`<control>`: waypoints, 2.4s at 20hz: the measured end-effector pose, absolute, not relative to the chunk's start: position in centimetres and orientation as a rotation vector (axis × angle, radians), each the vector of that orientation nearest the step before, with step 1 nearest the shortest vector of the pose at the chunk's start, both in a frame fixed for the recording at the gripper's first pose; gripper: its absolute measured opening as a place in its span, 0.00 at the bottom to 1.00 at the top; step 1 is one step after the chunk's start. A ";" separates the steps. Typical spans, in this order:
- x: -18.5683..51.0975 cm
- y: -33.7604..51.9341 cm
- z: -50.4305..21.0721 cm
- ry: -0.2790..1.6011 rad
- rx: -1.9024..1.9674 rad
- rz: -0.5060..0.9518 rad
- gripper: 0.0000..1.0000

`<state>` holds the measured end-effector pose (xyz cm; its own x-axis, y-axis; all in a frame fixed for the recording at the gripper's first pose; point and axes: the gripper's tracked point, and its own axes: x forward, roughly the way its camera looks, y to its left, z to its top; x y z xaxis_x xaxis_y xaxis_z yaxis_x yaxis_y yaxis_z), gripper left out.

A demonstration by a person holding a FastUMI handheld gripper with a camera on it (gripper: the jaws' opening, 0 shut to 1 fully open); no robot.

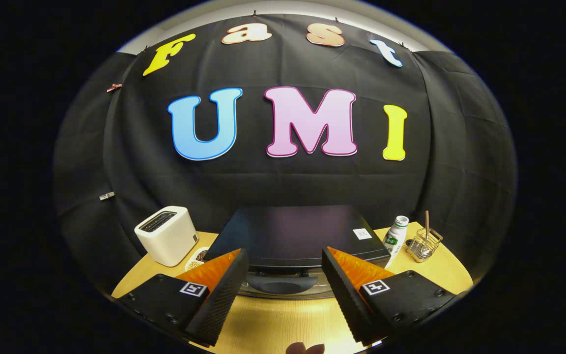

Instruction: Open the toaster oven, put the food inside, and close the toaster oven door.

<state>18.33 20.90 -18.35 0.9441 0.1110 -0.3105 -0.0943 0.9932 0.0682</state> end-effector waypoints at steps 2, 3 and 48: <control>19.2 21.0 -20.4 0.344 0.030 0.102 0.98; 19.7 21.1 -21.2 0.356 0.027 0.100 0.98; 2.8 18.2 -34.3 0.777 0.106 0.166 0.99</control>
<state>2.78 18.18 -34.32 0.7012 0.1873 -0.6880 -0.1095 0.9817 0.1557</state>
